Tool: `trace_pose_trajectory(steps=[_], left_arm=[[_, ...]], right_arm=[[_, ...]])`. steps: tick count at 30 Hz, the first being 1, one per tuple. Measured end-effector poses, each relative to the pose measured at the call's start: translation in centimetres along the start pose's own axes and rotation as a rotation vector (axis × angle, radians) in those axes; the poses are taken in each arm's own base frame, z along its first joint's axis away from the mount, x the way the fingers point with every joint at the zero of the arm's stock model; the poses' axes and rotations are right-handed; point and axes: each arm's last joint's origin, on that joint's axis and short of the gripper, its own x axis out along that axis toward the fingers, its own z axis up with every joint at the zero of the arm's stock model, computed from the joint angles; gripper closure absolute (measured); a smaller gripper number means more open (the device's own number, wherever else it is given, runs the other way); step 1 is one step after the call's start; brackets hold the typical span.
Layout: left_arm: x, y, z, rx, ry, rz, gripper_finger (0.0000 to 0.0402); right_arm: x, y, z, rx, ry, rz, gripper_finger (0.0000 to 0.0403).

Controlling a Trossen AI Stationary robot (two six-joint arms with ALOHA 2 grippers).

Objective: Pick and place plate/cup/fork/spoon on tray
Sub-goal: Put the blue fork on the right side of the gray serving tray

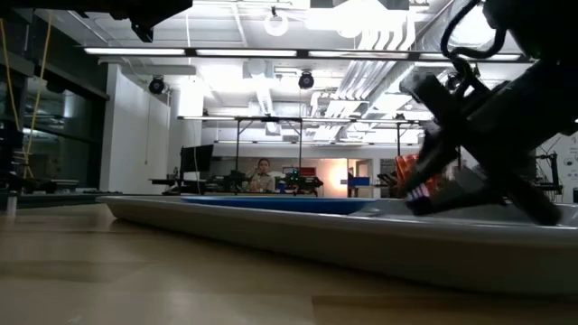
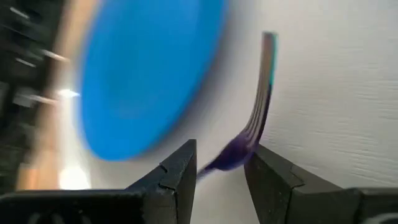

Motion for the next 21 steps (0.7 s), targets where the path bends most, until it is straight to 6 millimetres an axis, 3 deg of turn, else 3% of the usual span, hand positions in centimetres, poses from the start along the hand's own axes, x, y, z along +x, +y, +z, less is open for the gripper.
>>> trace_pose_trajectory(steps=[7, 21], left_arm=[[0.0, 0.0, 0.0, 0.000, 0.000, 0.000, 0.0257], [0.0, 0.0, 0.0, 0.000, 0.000, 0.000, 0.0257]], right_arm=[[-0.9, 0.8, 0.5, -0.066, -0.025, -0.116, 0.0281], [-1.4, 2.4, 0.2, -0.135, 0.031, -0.120, 0.0281]])
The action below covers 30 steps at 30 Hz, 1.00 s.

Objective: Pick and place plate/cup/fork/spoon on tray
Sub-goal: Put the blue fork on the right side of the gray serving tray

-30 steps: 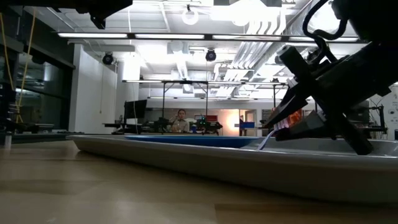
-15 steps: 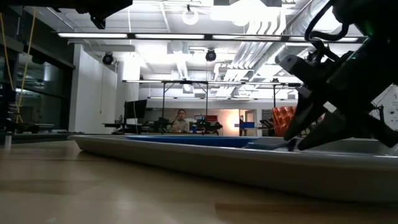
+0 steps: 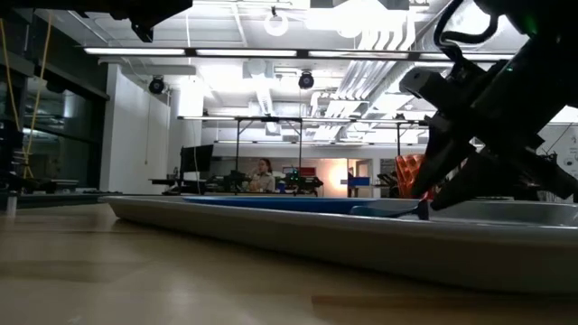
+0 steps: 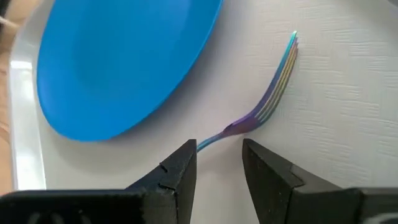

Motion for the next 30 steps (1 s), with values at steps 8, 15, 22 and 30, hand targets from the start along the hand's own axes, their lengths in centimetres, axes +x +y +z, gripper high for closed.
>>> trace_pose_trajectory(steps=[8, 15, 22, 30], left_arm=[[0.0, 0.0, 0.0, -0.001, 0.000, 0.000, 0.0257], [0.0, 0.0, 0.0, -0.001, 0.000, 0.000, 0.0257], [0.0, 0.0, -0.1, -0.008, 0.005, 0.000, 0.0257], [0.0, 0.0, -0.1, -0.008, 0.006, 0.000, 0.0257]], right_arm=[[-1.2, 2.5, 0.5, -0.158, -0.020, 0.011, 0.0282], [-0.5, 2.1, 1.6, -0.228, -0.045, -0.052, 0.0360], [0.3, 0.6, 1.9, -0.257, -0.061, -0.098, 0.0393], [0.4, 0.1, 1.7, -0.261, -0.061, -0.107, 0.0402]])
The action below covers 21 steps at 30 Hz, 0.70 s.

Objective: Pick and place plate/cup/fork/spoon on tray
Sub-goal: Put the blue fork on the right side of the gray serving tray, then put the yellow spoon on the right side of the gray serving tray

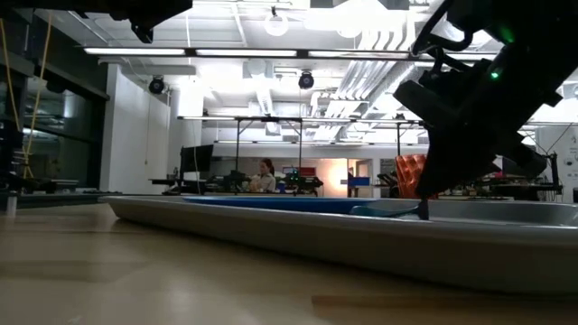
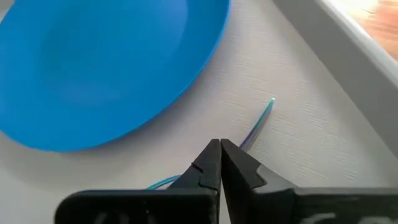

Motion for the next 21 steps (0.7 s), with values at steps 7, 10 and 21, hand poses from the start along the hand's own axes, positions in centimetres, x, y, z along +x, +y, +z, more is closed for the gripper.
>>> trace_pose_trajectory(steps=[7, 10, 21], left_arm=[[0.0, 0.0, 0.0, 0.000, 0.000, 0.000, 0.0257], [0.0, 0.0, 0.0, 0.000, 0.000, 0.000, 0.0257], [0.0, 0.0, 0.0, -0.008, 0.000, 0.000, 0.0257]], right_arm=[[-0.2, -0.1, -0.3, -0.012, 0.022, -0.001, 0.0402], [-0.3, -0.1, -0.4, -0.017, 0.036, 0.003, 0.0402], [-0.8, 0.0, -1.2, -0.039, 0.068, 0.022, 0.0403]])
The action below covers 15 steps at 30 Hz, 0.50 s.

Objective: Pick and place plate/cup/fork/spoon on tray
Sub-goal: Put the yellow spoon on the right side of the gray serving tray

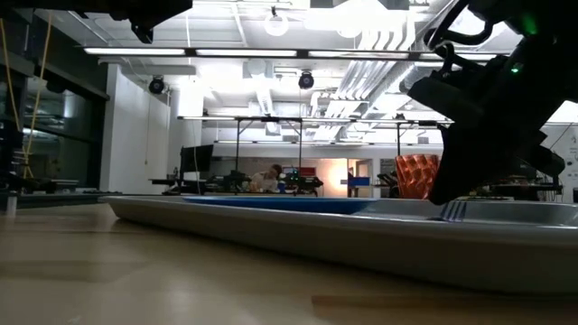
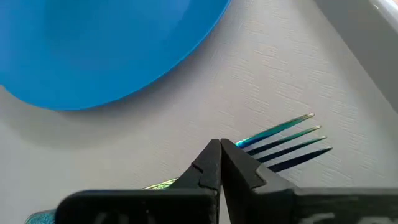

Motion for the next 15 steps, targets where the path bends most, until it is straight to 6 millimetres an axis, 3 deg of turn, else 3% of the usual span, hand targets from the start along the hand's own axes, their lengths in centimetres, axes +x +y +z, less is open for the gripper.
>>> trace_pose_trajectory(steps=[6, 15], left_arm=[[0.0, 0.0, 0.0, 0.000, 0.000, 0.000, 0.0257], [0.0, 0.0, 0.0, 0.001, 0.002, 0.000, 0.0257]], right_arm=[[-0.5, 0.1, -1.1, -0.166, 0.143, 0.034, 0.0403], [-1.8, 2.1, -2.5, -0.370, 0.119, 0.266, 0.0403]])
